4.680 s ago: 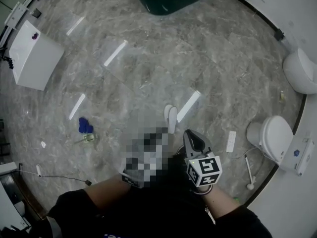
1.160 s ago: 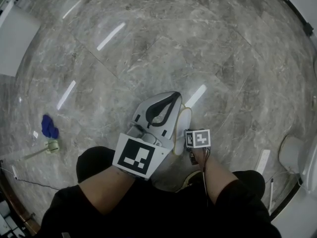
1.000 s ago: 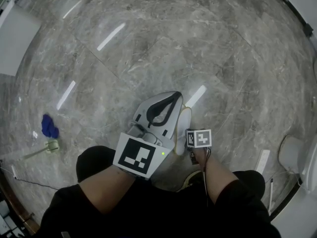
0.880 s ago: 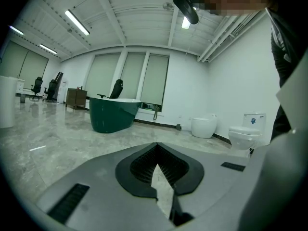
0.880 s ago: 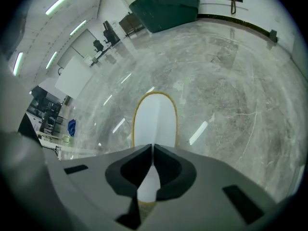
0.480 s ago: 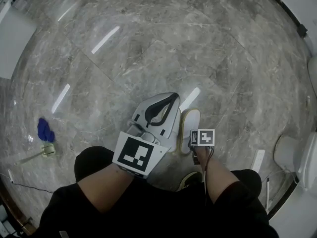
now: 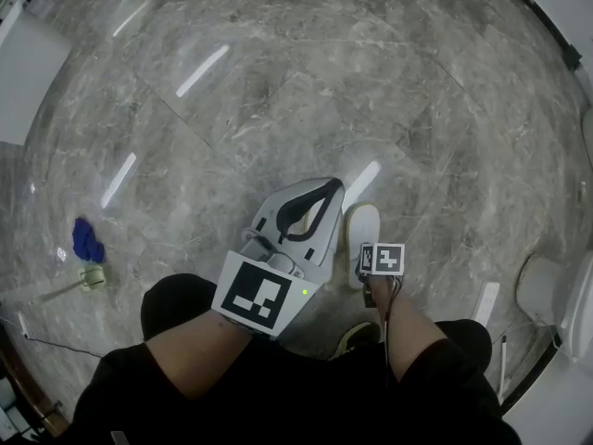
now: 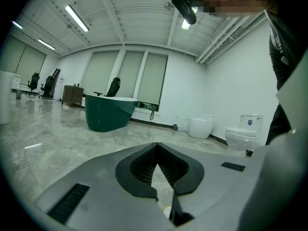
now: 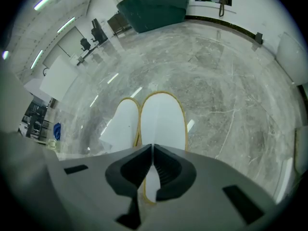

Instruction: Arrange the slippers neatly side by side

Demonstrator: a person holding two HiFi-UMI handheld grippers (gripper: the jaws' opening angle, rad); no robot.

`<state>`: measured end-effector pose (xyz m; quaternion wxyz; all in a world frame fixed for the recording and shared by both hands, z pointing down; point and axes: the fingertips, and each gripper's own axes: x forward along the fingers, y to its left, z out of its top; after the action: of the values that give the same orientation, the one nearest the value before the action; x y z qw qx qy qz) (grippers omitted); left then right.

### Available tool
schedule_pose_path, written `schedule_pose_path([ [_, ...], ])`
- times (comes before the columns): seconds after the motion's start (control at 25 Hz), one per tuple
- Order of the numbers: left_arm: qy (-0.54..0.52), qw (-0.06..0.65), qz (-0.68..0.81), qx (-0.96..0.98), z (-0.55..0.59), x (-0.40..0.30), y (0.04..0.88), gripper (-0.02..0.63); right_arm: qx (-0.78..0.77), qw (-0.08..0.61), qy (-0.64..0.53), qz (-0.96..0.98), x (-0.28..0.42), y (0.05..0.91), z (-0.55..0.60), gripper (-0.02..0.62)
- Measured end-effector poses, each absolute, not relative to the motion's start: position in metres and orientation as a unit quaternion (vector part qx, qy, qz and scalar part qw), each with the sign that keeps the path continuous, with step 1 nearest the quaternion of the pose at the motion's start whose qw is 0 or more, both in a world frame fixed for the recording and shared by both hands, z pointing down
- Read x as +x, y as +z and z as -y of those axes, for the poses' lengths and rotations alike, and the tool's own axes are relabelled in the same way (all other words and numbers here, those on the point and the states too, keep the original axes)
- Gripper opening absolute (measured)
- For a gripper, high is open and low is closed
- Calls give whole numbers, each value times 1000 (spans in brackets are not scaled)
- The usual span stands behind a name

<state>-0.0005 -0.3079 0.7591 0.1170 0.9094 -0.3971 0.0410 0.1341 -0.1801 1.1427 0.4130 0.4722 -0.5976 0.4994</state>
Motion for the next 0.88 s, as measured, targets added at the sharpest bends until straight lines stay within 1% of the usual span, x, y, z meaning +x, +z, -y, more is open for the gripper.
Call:
schedule_pose_path([
  [0.36,44,122,398,908,305,-6,761,2,475,397,500,606,120,1149,188,12],
  [0.88,48,125,399,907,303,-17,765,2,501,371,512,590,120,1156,199,12],
])
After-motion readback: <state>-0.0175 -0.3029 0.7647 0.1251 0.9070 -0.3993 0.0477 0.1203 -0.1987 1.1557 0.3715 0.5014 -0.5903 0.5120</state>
